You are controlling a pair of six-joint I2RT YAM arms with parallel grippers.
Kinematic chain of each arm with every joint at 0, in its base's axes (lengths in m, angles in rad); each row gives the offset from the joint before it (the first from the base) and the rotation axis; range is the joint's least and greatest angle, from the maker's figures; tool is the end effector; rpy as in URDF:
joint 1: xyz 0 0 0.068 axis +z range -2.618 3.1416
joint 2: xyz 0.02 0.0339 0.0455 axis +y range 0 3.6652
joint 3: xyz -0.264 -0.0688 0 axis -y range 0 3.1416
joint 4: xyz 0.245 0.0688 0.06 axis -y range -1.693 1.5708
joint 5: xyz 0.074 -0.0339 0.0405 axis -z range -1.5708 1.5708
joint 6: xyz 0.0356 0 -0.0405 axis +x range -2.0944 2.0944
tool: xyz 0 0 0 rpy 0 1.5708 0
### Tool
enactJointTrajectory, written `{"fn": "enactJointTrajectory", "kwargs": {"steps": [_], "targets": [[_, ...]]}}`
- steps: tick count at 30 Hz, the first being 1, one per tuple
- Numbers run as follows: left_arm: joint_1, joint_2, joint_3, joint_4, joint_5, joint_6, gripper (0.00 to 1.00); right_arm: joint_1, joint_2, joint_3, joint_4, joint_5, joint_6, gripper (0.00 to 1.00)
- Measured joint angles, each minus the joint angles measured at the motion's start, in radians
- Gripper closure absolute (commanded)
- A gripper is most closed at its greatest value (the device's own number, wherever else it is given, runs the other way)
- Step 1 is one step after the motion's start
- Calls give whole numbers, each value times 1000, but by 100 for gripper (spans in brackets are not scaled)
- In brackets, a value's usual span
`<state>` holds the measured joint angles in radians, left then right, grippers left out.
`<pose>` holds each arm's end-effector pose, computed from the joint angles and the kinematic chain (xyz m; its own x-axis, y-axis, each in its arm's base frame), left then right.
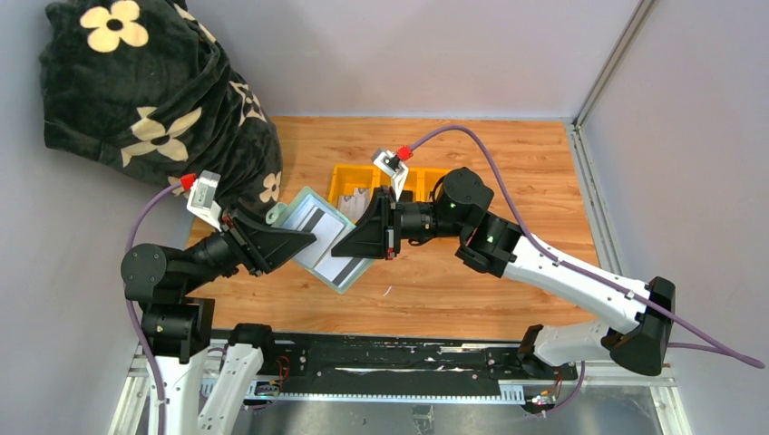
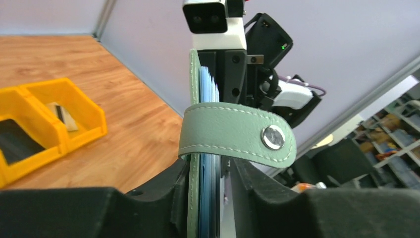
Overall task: Take the credit cards out of the card holder
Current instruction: Remove the credit card from the card holder.
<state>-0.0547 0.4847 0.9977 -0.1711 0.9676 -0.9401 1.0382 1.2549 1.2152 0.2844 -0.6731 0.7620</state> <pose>0.0575 -0.0325 0.4406 -0.4533 -0.4340 -0.7786 0.7455 0.2942 -0.5980 0.1251 0.2559 0.4393 -0.5881 0.0654 -0.8062 -0.7944 -0.2338 0.5605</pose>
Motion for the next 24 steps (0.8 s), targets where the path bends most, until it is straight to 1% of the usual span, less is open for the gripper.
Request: {"fn": "enactJointTrajectory", "kwargs": {"steps": [5, 8, 11, 13, 17, 24], "targets": [[0, 3, -7, 30, 27, -32, 86, 0, 0, 0, 5, -11, -1, 99], [0, 4, -3, 22, 29, -24, 94, 0, 0, 0, 8, -18, -3, 92], [0, 8, 5, 9, 30, -18, 99, 0, -2, -3, 14, -23, -6, 88], [0, 12, 11, 8, 36, -19, 100, 0, -10, -14, 30, -26, -8, 87], [0, 21, 14, 13, 61, -46, 100, 0, -35, -42, 62, -34, -15, 93], [-8, 37, 17, 36, 117, -120, 100, 2, -68, -109, 161, -54, -19, 96]]}}
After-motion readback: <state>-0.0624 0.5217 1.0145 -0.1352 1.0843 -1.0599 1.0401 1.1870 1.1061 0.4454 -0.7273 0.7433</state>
